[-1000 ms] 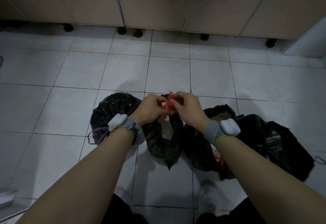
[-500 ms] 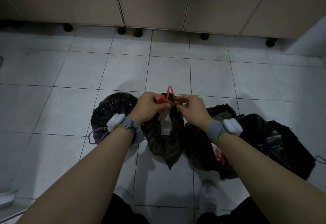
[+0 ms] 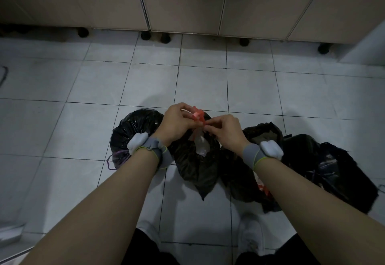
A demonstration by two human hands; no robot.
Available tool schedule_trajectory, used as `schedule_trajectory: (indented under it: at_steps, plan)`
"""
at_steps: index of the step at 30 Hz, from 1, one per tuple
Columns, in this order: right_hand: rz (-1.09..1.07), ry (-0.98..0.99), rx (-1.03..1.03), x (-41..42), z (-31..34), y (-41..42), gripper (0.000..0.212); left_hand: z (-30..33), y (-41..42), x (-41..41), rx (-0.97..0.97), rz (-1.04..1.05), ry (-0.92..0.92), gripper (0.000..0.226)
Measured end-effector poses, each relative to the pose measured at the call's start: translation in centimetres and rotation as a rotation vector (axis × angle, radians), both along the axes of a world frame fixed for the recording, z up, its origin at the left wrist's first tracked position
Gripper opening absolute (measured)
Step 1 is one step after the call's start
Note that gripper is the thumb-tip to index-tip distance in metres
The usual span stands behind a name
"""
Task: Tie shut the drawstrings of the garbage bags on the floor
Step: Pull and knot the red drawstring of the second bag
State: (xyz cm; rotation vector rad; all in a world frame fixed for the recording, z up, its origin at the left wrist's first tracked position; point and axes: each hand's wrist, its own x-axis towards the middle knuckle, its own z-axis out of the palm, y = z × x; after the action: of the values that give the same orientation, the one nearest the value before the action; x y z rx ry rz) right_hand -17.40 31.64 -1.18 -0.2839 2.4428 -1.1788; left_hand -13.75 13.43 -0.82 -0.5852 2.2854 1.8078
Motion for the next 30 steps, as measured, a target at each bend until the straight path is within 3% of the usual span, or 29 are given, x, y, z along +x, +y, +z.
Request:
schedule_trajectory:
  at_steps: [9,13,25,30]
  plan:
    - [-0.164,-0.157,-0.077,-0.3,-0.2,0.0,0.013,0.8,-0.1,0.1,-0.046,-0.075,0.112,0.012]
    - [-0.107,-0.302,-0.156,-0.1,0.1,-0.5,0.018,1.1,0.1,-0.3,-0.065,-0.116,0.157,0.018]
    - [0.020,-0.328,-0.179,0.2,1.2,-0.6,0.015,0.8,0.7,-0.6,-0.158,-0.096,0.160,0.014]
    - [0.030,-0.285,-0.182,0.4,1.5,-0.3,0.026,0.9,0.7,-0.7,-0.137,-0.106,0.141,0.014]
